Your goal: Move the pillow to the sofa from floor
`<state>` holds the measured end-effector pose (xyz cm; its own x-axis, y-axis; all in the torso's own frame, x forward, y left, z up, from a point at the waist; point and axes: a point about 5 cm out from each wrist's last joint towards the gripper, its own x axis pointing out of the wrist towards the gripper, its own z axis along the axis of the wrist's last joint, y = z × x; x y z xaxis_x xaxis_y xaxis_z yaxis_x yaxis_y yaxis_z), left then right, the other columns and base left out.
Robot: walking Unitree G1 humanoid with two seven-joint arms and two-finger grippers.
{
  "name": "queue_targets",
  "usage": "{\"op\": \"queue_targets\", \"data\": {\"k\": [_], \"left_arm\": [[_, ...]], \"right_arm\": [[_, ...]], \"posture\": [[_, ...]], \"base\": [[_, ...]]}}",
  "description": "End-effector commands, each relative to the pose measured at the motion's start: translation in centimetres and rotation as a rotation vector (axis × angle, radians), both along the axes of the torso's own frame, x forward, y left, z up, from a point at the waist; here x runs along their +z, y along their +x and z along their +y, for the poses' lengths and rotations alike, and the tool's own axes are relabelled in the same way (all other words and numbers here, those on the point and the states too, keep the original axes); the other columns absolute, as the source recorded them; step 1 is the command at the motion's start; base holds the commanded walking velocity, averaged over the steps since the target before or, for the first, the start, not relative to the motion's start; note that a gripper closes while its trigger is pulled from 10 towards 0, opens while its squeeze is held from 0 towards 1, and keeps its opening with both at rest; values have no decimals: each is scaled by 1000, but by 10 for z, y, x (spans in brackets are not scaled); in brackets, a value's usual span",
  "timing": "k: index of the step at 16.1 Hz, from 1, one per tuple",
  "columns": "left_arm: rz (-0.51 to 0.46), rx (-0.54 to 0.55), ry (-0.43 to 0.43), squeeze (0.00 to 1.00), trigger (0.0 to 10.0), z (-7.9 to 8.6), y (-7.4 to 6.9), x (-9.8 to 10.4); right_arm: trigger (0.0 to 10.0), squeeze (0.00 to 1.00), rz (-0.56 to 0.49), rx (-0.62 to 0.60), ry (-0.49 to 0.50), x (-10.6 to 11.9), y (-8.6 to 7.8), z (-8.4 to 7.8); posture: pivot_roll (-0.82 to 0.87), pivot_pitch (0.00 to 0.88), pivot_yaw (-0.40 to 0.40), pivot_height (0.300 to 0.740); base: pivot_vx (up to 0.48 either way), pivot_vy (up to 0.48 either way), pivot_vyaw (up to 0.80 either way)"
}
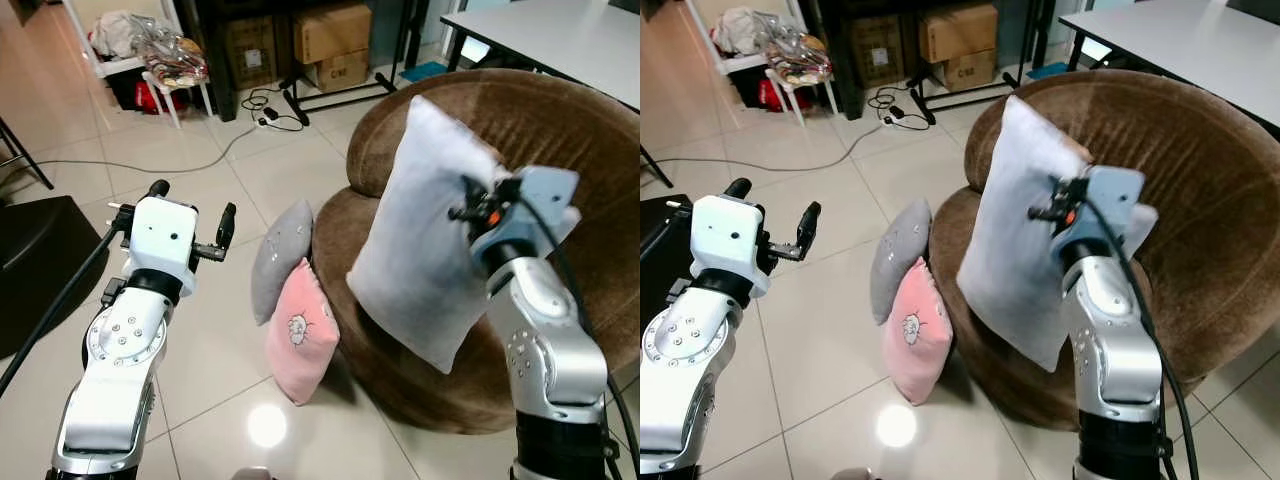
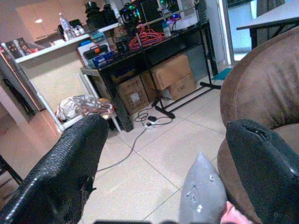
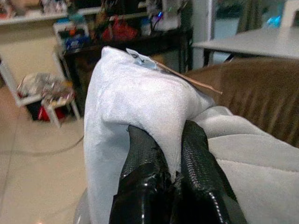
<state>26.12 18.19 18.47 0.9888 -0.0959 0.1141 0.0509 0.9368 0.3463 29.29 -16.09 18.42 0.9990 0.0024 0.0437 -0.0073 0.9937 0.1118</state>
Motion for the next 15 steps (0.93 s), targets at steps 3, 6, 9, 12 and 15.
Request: {"op": "queue_targets", "data": {"k": [3, 6, 9, 12, 15], "left_arm": [[3, -7, 12, 0, 10000, -2, 2, -2], [-7, -20, -8, 0, 10000, -2, 2, 1], [-13, -14, -11, 0, 10000, 0, 2, 3], [-17, -7, -12, 0, 10000, 3, 2, 3], [-18, -2, -11, 0, 10000, 4, 2, 4]], "right_arm": [[10000, 0, -33, 45, 7, 5, -3, 11], [10000, 0, -30, 75, 33, 5, -3, 19], [10000, 0, -33, 93, 36, 7, 0, 23], [10000, 0, -45, 109, 32, 9, 2, 27], [10000, 0, -47, 120, 30, 10, 3, 30]], "posture": [[-141, 0, 49, 740], [-130, 0, 46, 740], [-117, 0, 41, 740], [-114, 0, 38, 740], [-112, 0, 36, 740]], "base": [[0, 0, 0], [0, 0, -533], [80, 0, -533], [255, 0, 0], [257, 0, 0]]}}
